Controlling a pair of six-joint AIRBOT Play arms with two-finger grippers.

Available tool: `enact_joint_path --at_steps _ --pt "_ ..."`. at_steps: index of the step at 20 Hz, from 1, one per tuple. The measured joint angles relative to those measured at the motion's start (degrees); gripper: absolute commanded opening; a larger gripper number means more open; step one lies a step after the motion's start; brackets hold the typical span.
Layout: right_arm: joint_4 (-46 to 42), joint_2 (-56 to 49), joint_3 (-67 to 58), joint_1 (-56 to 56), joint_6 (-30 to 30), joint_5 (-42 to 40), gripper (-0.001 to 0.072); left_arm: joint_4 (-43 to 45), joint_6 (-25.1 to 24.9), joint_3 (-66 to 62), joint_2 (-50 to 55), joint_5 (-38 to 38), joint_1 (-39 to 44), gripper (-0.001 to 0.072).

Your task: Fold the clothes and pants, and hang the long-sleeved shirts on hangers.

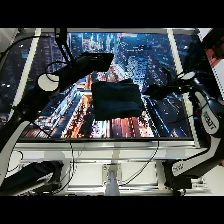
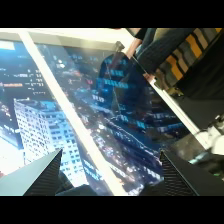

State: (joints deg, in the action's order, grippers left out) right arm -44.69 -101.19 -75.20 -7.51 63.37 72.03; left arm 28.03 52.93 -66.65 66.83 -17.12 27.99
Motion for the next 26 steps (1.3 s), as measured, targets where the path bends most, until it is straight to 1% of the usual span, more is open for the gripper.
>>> enact_joint_path --at_steps 3,4,5,10,14,15,16,19,20,23,24,25,26 --pt "0.59 -3.5 -2.58 2.36 0.9 -0.63 0.0638 0.0 0.0 0.0 -0.09 -0.59 -0.04 0.0682" --pt "0.76 -4.44 -3.15 2.82 1.2 -0.85 0.0665 0.02 0.0 0.0 -0.09 -0.66 -0.04 0.0682" --pt "0.9 -5.38 -3.54 3.23 1.49 -0.83 0.0672 0.0 0.0 0.0 -0.09 -0.74 -0.04 0.0682" --pt "2.54 -8.07 -4.5 6.36 2.71 0.31 0.0672 0.04 0.0 0.0 -0.09 -0.98 -0.04 0.0682" --pt "2.45 -8.7 -4.61 11.37 2.8 0.15 0.067 0.04 0.0 0.0 -0.09 -1.09 -0.04 0.0682" --pt "2.45 -8.74 -4.63 12.85 2.54 -0.17 0.064 0.04 0.0 0.0 -0.09 -1.11 -0.04 0.0682" --pt "2.34 -8.79 -4.63 14.25 2.23 -0.7 0.0535 0.04 0.0 0.0 -0.09 -1.11 -0.04 0.0682" --pt "1.2 -9.01 -4.59 17.99 1.38 -3.8 0.0064 0.04 0.0 0.0 -0.11 -1.11 -0.04 0.0682" --pt "1.22 -8.92 -4.59 18.8 0.79 -4.55 0.002 0.04 0.0 0.0 -0.13 -1.14 -0.07 0.0682" --pt "1.03 -8.04 -4.57 20.04 -0.52 -6.21 0.002 0.09 0.0 0.0 -0.48 -1.18 -0.46 0.0681" --pt "0.76 -7.3 -4.55 19.98 -0.79 -6.6 0.0019 0.26 0.0 0.0 -0.81 -1.18 -0.72 0.0653" --pt "0.46 -6.21 -4.55 19.74 -0.98 -6.97 0.002 0.87 0.02 0.0 -1.29 -1.36 -1.11 0.0522" --pt "0.92 -4.72 -4.57 19.08 -1.11 -6.99 0.002 2.21 0.0 0.0 -1.99 -1.92 -1.66 0.0352"
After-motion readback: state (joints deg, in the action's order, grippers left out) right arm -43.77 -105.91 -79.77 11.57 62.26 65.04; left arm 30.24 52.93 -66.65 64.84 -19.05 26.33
